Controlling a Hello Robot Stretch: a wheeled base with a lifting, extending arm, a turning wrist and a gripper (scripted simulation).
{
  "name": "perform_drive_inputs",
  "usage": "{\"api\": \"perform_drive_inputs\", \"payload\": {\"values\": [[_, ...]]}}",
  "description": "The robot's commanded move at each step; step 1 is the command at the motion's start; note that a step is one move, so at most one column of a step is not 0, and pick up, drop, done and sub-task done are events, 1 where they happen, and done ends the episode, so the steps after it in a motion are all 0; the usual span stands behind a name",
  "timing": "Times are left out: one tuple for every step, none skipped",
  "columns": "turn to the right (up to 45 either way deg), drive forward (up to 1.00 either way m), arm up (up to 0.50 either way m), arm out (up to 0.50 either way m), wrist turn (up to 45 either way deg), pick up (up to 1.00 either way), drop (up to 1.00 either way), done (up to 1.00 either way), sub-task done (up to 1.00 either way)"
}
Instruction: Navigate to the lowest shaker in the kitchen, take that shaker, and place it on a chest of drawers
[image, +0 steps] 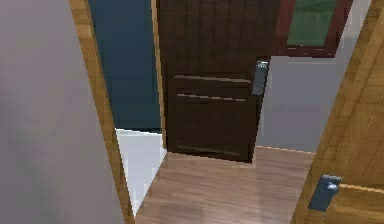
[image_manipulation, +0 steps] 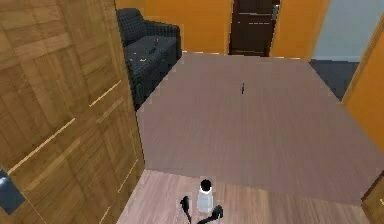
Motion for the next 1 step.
{"api": "perform_drive_inputs", "payload": {"values": [[3.0,0.00,0.00,0.00,0.0,0.00,0.00,0.00,0.00]]}}
